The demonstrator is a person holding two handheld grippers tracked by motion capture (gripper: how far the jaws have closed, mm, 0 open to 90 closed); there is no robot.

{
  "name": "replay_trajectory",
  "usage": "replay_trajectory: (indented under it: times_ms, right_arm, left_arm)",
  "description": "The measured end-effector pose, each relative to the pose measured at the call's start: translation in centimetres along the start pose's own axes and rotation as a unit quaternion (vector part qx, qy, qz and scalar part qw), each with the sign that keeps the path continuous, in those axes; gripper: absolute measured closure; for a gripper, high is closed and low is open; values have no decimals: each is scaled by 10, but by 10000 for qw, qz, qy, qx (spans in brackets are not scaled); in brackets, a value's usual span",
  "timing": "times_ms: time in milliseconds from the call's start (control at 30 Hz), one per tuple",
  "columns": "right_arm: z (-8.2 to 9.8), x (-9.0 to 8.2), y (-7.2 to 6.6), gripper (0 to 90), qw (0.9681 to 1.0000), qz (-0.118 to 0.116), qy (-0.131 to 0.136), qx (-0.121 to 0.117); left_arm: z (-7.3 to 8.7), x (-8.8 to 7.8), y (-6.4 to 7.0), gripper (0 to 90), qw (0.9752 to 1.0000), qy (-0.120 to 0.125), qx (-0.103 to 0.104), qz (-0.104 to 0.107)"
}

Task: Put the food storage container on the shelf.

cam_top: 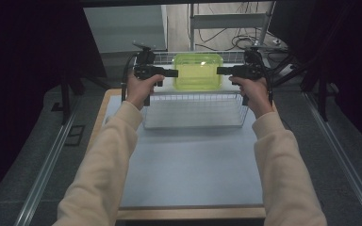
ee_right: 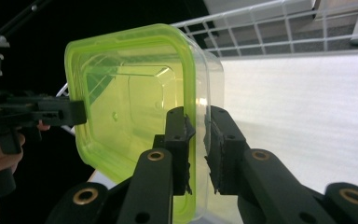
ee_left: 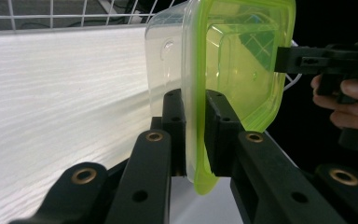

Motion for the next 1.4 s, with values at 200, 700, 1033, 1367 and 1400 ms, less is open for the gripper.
replay_trajectory:
  times_ms: [200,700,1033,1367,1400]
  right_arm:
    - [-4,8,4,782,9997,91,197,-77]
    - [1,19,15,657,9989,375,216,-169]
    - [3,20,9,462,9979,444,194,-426]
    - [-6,-2,-4,368,9953,416,477,-727]
    - [-5,-10,-7,360,9949,356,494,-799]
  left_arm:
    - [-3,7,-7,791,9997,95,-173,-112]
    - [-4,18,-17,672,9990,255,-337,-156]
    - [-4,23,-19,307,9988,424,-167,-161]
    - [-7,-1,-8,243,9982,579,109,-144]
    - [-6,-6,-6,244,9982,568,135,-120]
Point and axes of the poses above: each handheld gripper's, and its own axes: x roughly forward along the jaws, z roughly out of its underside, y roughly to its right, the point moved 9 cm from there along x, roughly forward along the jaws, and after that the axes turned 14 degrees about y, right-handed, at the moved point
